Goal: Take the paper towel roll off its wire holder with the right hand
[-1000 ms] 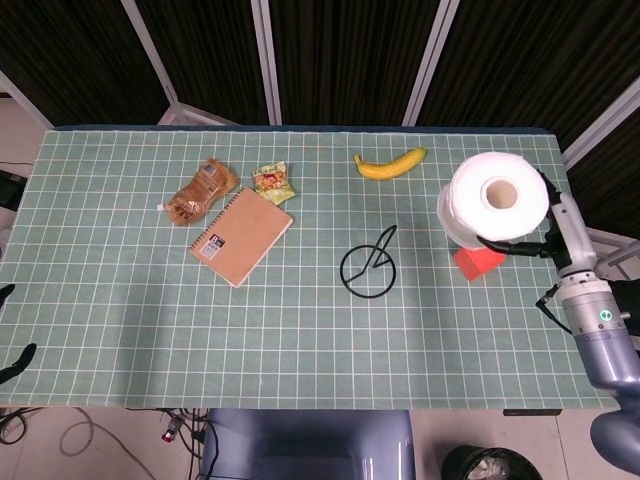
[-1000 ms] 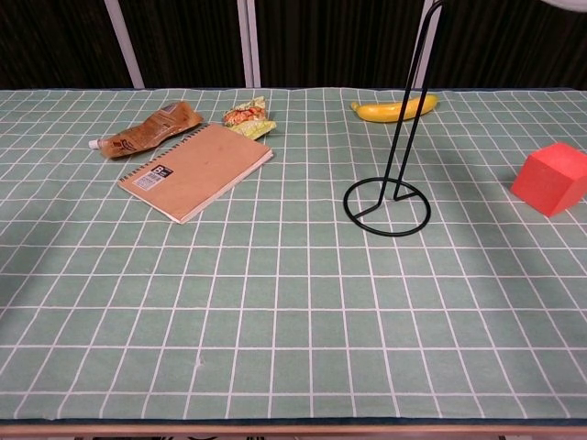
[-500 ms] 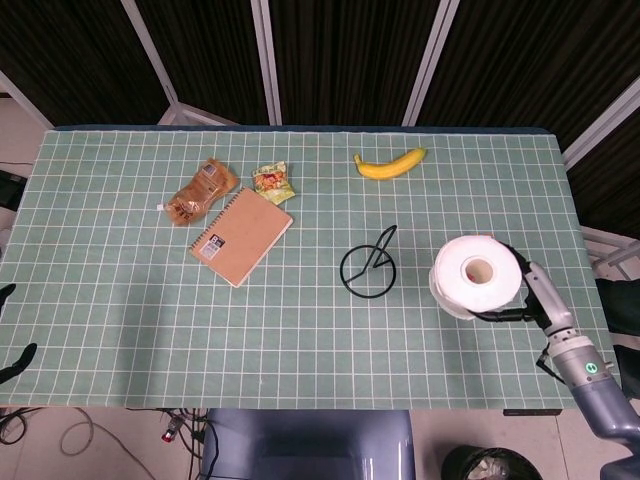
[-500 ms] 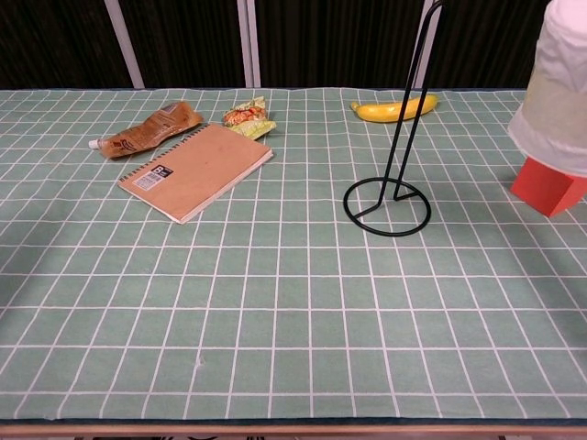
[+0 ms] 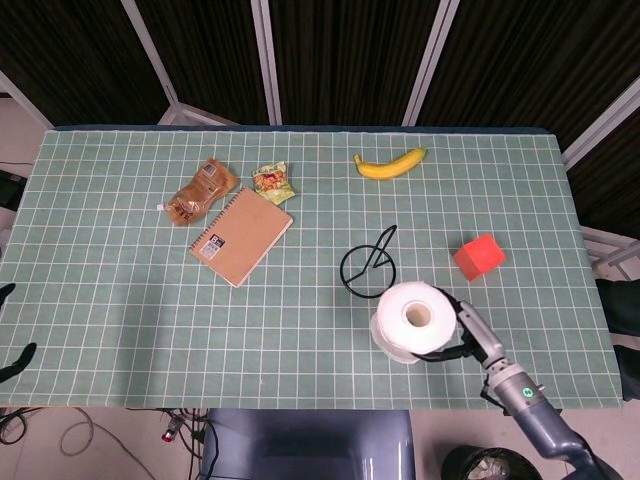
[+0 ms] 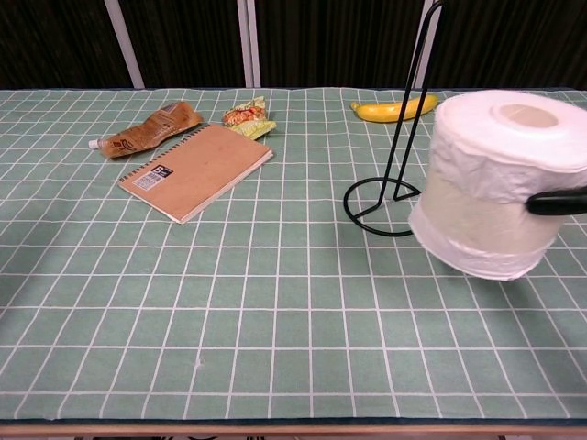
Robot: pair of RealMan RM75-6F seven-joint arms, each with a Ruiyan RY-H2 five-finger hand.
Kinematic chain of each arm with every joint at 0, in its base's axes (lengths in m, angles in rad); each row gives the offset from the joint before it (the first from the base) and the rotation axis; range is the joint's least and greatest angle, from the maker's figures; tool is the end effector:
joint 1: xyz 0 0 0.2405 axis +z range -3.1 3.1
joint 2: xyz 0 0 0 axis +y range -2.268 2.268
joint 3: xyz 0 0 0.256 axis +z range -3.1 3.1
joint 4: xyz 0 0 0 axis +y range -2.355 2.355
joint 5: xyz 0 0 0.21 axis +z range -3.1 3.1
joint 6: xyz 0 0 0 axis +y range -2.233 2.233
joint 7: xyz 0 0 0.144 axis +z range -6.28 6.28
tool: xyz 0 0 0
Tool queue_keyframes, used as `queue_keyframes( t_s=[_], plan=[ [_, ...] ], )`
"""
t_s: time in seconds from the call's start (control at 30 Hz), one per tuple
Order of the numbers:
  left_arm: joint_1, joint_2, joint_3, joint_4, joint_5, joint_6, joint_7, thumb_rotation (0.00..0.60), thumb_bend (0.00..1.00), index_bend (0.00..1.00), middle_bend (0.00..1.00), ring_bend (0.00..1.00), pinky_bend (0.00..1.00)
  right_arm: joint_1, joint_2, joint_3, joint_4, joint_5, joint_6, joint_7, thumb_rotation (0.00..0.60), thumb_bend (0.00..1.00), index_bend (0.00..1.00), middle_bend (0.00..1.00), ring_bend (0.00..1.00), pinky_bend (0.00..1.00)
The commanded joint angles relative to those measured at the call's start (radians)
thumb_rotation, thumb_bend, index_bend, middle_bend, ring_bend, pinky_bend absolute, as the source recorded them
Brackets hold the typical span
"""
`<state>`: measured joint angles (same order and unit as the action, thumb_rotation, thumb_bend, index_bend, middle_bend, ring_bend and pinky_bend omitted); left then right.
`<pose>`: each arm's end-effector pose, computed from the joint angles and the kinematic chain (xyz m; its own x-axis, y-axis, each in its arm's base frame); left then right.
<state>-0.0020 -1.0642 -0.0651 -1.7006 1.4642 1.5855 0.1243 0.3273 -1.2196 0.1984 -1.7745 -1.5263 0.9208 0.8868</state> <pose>-0.3095 0.1570 0.1856 0.4799 -0.0673 0.8747 0.8752 0.1051 -0.4721 -0.2099 -0.2506 0.0620 -0.5625 -0.4816 0.6721 -0.7953 0.0928 -0.5991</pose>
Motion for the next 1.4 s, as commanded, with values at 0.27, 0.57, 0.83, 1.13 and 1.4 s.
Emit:
queue_keyframes(
  t_s=[0.27, 0.57, 0.83, 1.13, 1.4],
  plan=[
    [0.000, 0.005, -0.003, 0.003, -0.005, -0.003, -0.016, 0.600, 0.22, 0.14, 0.00, 0.00, 0.03, 0.066, -0.251, 0.000, 0.124, 0.092, 0.058, -0.177, 0.600, 0.00, 0.30, 0.20, 0.27, 0.12],
    [0.002, 0.008, -0.006, 0.003, -0.008, 0.002, -0.023, 0.600, 0.22, 0.14, 0.00, 0.00, 0.03, 0.084, -0.354, -0.032, 0.196, 0.110, 0.085, -0.251, 0.600, 0.00, 0.30, 0.20, 0.25, 0.12],
    [0.000, 0.006, -0.003, 0.003, -0.005, -0.002, -0.015, 0.600, 0.22, 0.14, 0.00, 0.00, 0.03, 0.094, -0.400, -0.063, 0.210, 0.130, 0.070, -0.286, 0.600, 0.00, 0.30, 0.20, 0.21, 0.10],
    [0.000, 0.008, -0.003, 0.003, -0.005, -0.002, -0.018, 0.600, 0.22, 0.15, 0.00, 0.00, 0.03, 0.127, -0.377, -0.064, 0.172, 0.186, -0.016, -0.279, 0.600, 0.00, 0.11, 0.07, 0.03, 0.02],
    [0.001, 0.009, -0.004, 0.004, -0.008, -0.002, -0.021, 0.600, 0.22, 0.15, 0.00, 0.00, 0.03, 0.144, -0.300, -0.059, 0.148, 0.138, -0.026, -0.227, 0.600, 0.00, 0.00, 0.00, 0.00, 0.00]
  ],
)
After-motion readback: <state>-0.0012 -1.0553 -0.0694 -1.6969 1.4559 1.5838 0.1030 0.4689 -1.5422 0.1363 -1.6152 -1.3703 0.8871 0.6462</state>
